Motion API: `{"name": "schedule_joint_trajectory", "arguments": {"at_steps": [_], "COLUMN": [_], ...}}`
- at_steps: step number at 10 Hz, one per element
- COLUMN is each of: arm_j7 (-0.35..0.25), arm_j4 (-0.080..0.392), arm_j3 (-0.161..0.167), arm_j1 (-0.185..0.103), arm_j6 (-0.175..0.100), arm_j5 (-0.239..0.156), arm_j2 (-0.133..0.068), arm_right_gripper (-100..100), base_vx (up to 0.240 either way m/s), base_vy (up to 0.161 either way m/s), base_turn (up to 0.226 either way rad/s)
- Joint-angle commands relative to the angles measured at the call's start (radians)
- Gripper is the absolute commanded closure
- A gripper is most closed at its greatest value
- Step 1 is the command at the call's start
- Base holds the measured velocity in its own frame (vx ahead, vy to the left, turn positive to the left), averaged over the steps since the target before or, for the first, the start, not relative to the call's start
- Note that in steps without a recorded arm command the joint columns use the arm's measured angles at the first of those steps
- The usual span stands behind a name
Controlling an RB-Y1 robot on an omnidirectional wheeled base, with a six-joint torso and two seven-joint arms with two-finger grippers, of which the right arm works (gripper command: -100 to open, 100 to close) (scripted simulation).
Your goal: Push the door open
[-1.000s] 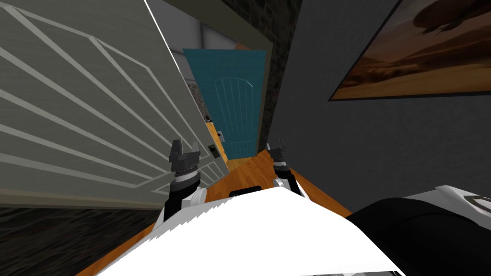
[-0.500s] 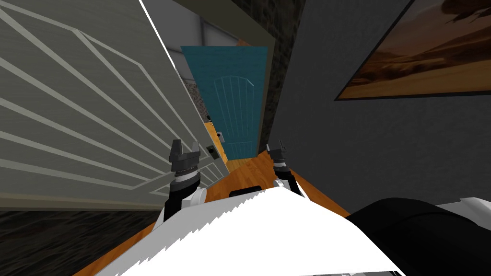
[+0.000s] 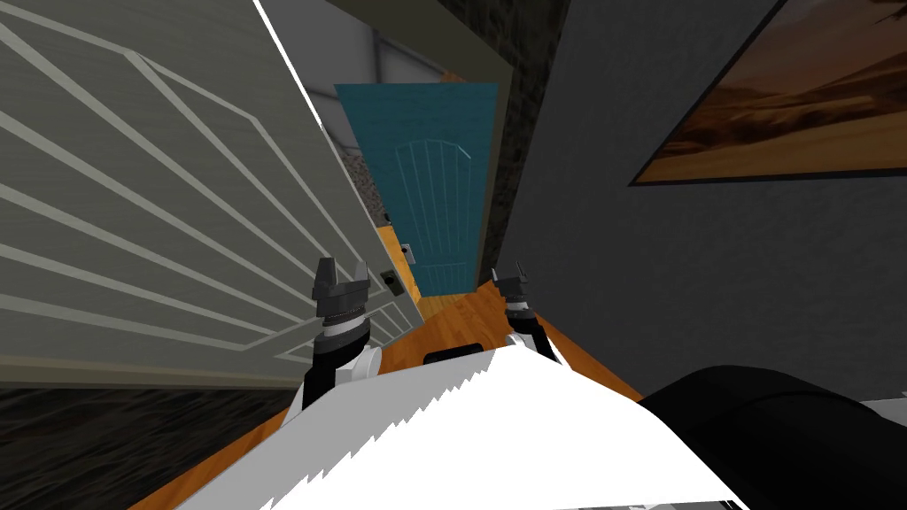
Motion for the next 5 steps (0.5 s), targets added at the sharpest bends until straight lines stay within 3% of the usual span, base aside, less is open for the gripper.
{"name": "schedule_joint_trajectory", "arguments": {"at_steps": [1, 5], "arm_j7": [-0.034, -0.115], "arm_j4": [0.006, 0.019], "arm_j3": [0.001, 0.004], "arm_j1": [0.003, 0.012], "arm_j6": [0.001, 0.002], "arm_j5": [-0.004, -0.013], "arm_j2": [-0.001, -0.004], "arm_right_gripper": [-100, -100], "base_vx": [0.046, 0.046], "base_vy": [-0.034, -0.032], "base_turn": [0.044, 0.041]}}
